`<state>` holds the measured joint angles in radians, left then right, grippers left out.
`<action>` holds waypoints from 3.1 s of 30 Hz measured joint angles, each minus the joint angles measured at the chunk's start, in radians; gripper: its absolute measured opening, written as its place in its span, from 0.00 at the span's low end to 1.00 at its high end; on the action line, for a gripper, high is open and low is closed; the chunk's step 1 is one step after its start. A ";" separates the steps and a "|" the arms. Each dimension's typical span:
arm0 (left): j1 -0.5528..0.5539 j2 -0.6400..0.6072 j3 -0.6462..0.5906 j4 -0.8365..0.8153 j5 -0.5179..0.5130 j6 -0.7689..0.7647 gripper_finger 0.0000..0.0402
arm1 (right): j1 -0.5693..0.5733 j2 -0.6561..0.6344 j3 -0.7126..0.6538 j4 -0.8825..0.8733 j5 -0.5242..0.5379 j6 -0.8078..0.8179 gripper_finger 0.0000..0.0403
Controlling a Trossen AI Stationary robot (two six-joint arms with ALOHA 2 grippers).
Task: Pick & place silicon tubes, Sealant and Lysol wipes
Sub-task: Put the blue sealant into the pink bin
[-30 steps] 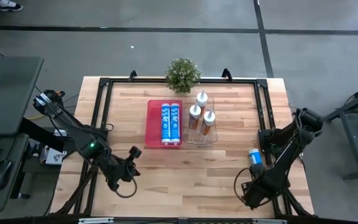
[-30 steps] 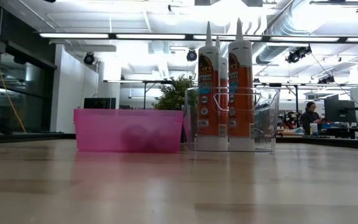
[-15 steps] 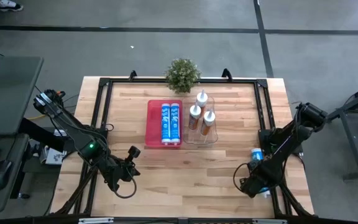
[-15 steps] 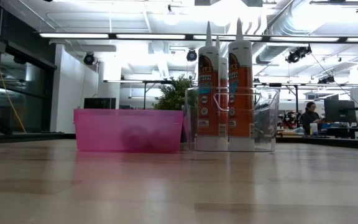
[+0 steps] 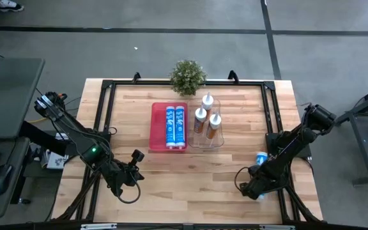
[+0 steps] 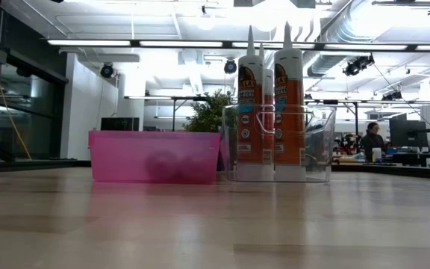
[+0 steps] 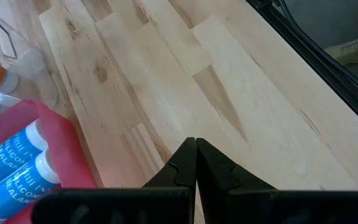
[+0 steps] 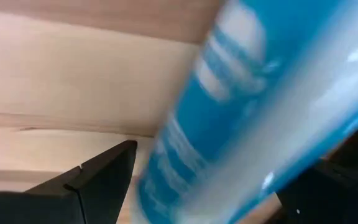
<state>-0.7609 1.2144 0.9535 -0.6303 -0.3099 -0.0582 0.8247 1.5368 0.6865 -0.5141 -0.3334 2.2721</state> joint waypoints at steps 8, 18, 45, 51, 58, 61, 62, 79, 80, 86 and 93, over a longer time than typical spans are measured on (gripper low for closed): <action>0.001 0.000 0.000 0.001 0.000 -0.002 0.00 | -0.054 0.002 0.000 0.035 0.047 0.002 0.86; 0.001 0.000 0.000 0.001 0.001 -0.019 0.00 | -0.120 0.001 0.001 -0.026 0.061 -0.015 0.79; 0.001 0.000 0.001 0.001 0.007 -0.023 0.00 | -0.151 0.000 -0.001 -0.027 0.074 -0.045 0.53; 0.001 0.000 0.001 0.001 0.007 -0.023 0.00 | -0.150 0.001 -0.002 0.028 0.070 -0.088 0.53; 0.001 0.000 0.001 0.001 0.007 -0.023 0.00 | -0.128 0.002 -0.004 0.099 0.064 -0.112 0.53; 0.001 0.000 0.001 0.001 0.007 -0.026 0.00 | -0.101 0.002 -0.004 0.133 0.061 -0.102 0.53; 0.001 0.000 0.001 0.001 0.006 -0.026 0.00 | -0.093 0.003 -0.004 0.147 0.061 -0.098 0.53; 0.001 0.000 0.001 0.002 0.006 -0.026 0.00 | -0.043 0.162 0.143 0.298 0.087 -0.141 0.53; 0.001 0.000 0.001 0.002 0.006 -0.026 0.00 | -0.043 0.181 0.166 0.293 0.096 -0.147 0.53; 0.001 0.000 0.001 0.003 0.006 -0.026 0.00 | -0.043 0.278 0.318 0.240 0.175 -0.173 0.53; 0.001 0.000 0.001 0.003 0.005 -0.008 0.00 | -0.061 0.370 0.510 0.178 0.231 -0.246 0.53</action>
<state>-0.7597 1.2148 0.9546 -0.6274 -0.3051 -0.0662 0.7638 1.9070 1.1970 -0.3360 -0.1028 2.0259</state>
